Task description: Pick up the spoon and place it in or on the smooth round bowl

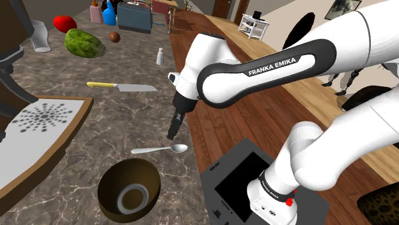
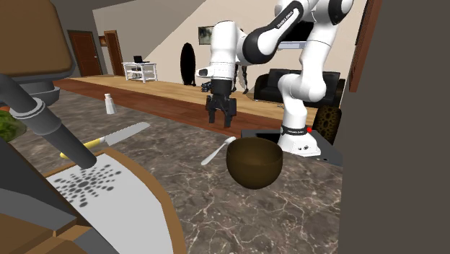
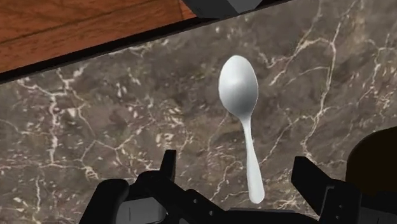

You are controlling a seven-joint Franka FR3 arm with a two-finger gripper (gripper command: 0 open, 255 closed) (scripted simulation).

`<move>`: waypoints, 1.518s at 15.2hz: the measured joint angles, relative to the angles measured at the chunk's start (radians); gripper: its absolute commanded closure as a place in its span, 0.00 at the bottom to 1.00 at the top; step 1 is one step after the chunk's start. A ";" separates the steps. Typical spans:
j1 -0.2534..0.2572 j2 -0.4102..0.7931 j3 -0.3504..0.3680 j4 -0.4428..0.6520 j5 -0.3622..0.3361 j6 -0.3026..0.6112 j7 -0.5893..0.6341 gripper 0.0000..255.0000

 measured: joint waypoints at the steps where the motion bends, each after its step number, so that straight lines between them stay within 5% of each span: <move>1: 0.016 0.020 0.009 0.006 0.011 0.023 -0.013 0.00; 12: 0.078 0.207 0.049 0.017 0.067 0.232 -0.085 0.00; 18: 0.079 0.212 0.049 0.013 0.070 0.241 -0.088 0.00; 19: 0.079 0.212 0.049 0.013 0.070 0.241 -0.088 1.00; 23: 0.079 0.212 0.049 0.013 0.070 0.241 -0.088 1.00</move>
